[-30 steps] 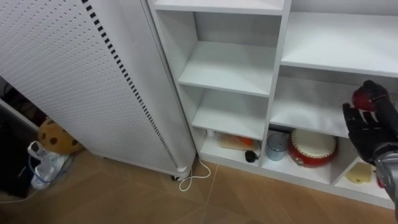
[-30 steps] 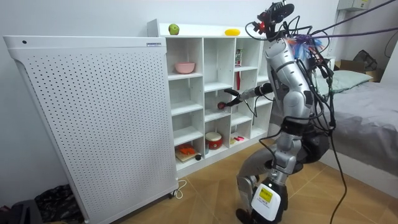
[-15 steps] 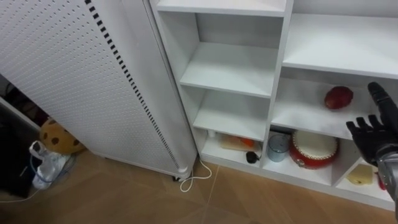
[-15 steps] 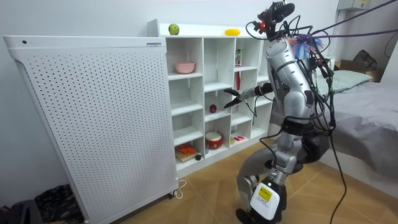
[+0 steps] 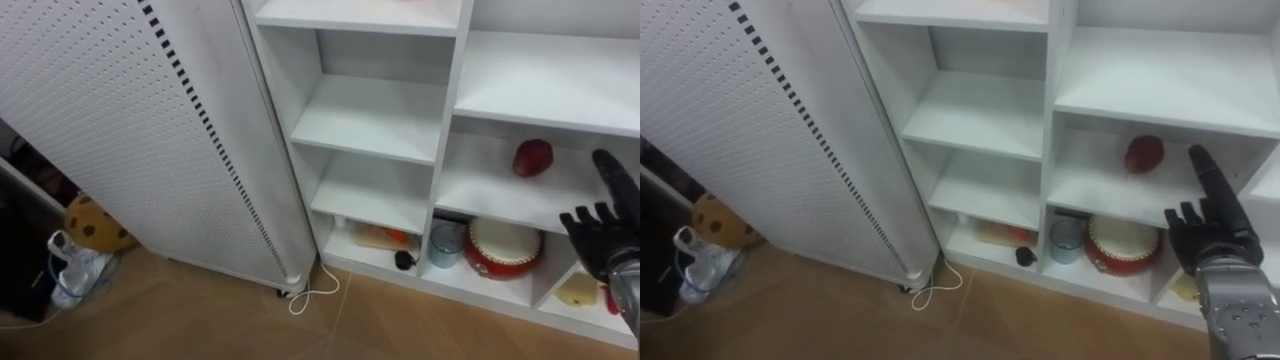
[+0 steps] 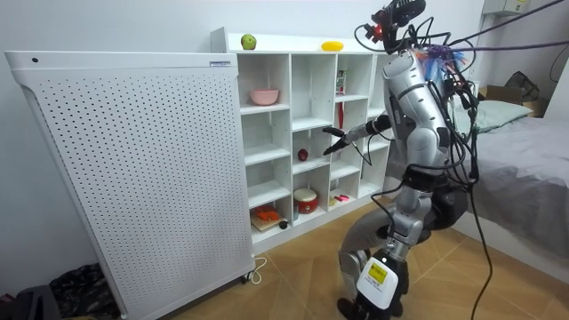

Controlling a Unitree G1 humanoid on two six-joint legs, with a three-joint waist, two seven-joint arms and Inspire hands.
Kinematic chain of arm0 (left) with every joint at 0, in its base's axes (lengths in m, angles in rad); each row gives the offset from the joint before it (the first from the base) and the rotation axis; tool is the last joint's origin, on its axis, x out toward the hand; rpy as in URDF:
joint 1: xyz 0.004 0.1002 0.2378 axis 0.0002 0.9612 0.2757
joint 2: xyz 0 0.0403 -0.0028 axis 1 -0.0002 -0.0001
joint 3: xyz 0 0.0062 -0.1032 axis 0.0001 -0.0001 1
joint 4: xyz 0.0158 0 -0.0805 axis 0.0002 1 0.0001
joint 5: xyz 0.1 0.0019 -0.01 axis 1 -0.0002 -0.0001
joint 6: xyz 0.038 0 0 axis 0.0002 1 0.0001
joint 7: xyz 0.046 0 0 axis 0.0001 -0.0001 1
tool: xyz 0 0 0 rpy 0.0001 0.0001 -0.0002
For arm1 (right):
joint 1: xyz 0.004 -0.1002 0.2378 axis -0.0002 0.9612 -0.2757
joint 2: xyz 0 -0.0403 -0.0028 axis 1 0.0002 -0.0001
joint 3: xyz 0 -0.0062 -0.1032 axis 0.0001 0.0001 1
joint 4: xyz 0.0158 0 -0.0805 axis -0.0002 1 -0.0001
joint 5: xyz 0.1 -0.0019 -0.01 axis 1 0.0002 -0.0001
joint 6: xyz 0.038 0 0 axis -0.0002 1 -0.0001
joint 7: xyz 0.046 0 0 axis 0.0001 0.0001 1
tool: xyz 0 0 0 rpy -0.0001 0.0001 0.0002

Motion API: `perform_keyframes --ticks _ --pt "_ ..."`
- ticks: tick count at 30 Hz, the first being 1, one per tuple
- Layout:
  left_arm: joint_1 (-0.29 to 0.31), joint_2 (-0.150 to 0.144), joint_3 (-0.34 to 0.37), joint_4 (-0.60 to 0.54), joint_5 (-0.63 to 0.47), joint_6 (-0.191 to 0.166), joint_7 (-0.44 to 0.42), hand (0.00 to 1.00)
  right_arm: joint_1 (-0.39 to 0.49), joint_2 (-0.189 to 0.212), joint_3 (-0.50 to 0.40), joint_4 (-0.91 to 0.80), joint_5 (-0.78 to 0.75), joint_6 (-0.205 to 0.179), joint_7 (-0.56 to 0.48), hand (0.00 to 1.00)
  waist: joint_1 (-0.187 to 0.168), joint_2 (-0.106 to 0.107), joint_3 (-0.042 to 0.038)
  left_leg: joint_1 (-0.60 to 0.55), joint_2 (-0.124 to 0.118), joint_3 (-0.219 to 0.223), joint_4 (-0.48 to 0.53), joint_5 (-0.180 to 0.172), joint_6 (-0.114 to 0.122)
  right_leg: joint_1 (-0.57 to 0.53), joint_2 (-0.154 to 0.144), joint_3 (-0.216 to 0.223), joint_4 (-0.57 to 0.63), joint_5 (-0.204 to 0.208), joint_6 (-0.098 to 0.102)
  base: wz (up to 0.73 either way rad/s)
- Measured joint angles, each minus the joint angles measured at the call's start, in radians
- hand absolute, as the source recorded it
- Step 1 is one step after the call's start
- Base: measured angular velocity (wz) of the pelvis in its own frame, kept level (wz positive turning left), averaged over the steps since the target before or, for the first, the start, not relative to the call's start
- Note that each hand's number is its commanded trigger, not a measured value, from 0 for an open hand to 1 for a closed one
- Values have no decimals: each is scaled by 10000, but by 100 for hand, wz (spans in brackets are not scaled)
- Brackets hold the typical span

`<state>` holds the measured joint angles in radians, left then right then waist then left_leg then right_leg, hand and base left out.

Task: Arrange fruit in the closet

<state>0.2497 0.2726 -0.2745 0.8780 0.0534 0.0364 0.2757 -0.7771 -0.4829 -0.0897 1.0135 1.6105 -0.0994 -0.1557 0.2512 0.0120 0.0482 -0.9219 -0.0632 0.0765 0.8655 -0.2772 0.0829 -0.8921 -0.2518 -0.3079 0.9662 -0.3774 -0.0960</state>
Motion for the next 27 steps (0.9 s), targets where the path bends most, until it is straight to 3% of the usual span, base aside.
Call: perform_keyframes --ticks 6,8,12,16,18,20,23,27 --pt "-25 31 133 431 -9 -3 -309 0 1012 11 189 1067 -96 164 1006 0 20 -26 12 1206 83 -239 -717 13 -19 1378 336 -219 -1055 177 222 -2" --pt "-135 29 332 925 0 73 -533 0 1439 24 530 1672 -897 305 1400 0 22 -33 14 1609 176 -262 -1059 36 -6 1845 543 -247 -1585 379 243 -10" --pt "-426 74 603 1674 166 102 -755 0 2628 83 985 2129 -2063 475 1991 0 -48 -14 4 2417 166 -372 -1645 88 41 2750 652 -448 -2326 551 394 1" --pt "-523 56 1096 1903 688 7 -961 0 3774 166 1163 2518 -3774 580 2719 0 -355 -29 -4 3522 144 -464 -2555 236 69 3934 833 -617 -3387 795 555 4" --pt "-523 66 1338 2046 691 -54 -921 0 4361 324 1472 2661 -4343 569 3012 0 -521 -98 -72 4201 156 -495 -3041 271 57 4640 974 -638 -3974 914 646 0" --pt "-482 72 1461 2190 690 -159 -906 0 5096 696 1668 2722 -5288 573 3323 0 -696 -232 -208 5004 178 -508 -3624 297 27 5469 1160 -628 -4690 1050 733 -7" --pt "-436 53 1584 2179 858 -253 -883 0 6183 1124 1861 2688 -6851 576 3602 0 -931 -402 -351 6109 192 -510 -4378 360 9 6567 1353 -650 -5572 1253 859 -2" --pt "-341 20 1770 2017 1005 -354 -869 0 7285 1527 1859 2656 -7707 584 3912 0 -1276 -464 -416 7251 179 -506 -5051 368 3 7731 1514 -612 -6295 1387 982 -4"
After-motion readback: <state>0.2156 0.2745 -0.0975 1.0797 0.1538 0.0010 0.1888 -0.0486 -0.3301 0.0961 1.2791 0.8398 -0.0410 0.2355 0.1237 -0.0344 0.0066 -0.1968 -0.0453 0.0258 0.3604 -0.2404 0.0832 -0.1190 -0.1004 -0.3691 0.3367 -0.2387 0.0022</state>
